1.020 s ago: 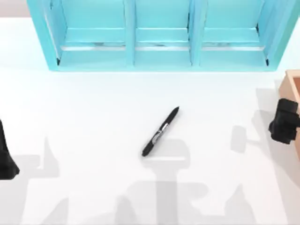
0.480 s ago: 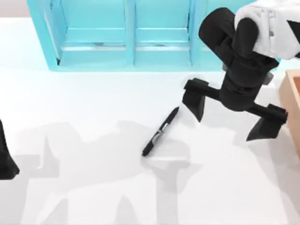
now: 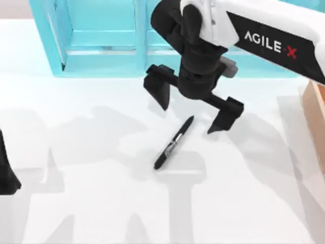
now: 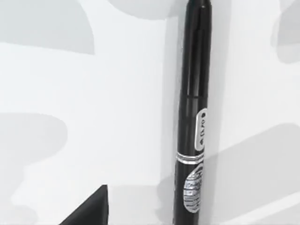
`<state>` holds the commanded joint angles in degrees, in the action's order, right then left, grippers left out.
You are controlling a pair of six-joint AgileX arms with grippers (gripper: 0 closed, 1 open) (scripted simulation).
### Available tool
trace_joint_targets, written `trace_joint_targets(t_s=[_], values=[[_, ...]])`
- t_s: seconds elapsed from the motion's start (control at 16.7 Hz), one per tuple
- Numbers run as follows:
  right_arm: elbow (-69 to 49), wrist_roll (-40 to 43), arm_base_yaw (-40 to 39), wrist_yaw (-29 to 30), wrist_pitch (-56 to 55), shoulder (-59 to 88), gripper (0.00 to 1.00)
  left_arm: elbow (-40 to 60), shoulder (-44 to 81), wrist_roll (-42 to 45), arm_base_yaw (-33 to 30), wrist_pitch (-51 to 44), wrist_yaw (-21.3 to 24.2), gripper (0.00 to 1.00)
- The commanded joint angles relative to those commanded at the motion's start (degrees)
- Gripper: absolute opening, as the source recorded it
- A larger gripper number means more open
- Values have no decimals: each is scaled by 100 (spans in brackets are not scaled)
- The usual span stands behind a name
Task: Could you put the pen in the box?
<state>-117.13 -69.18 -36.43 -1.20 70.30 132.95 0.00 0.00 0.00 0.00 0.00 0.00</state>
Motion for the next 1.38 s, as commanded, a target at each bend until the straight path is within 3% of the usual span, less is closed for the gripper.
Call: trace_joint_targets(t_s=[0.54, 0.96, 1.26, 1.38], values=[[-179, -94, -26, -12, -86, 181, 100, 0, 0, 0, 0, 0, 0, 100], [680, -143, -78, -1, -1583, 771, 100, 0, 0, 0, 0, 0, 0, 100], [791, -150, -85, 0, -1732, 844, 100, 0, 0, 0, 0, 0, 0, 100], [791, -150, -85, 0, -1732, 844, 85, 0, 0, 0, 0, 0, 0, 100]])
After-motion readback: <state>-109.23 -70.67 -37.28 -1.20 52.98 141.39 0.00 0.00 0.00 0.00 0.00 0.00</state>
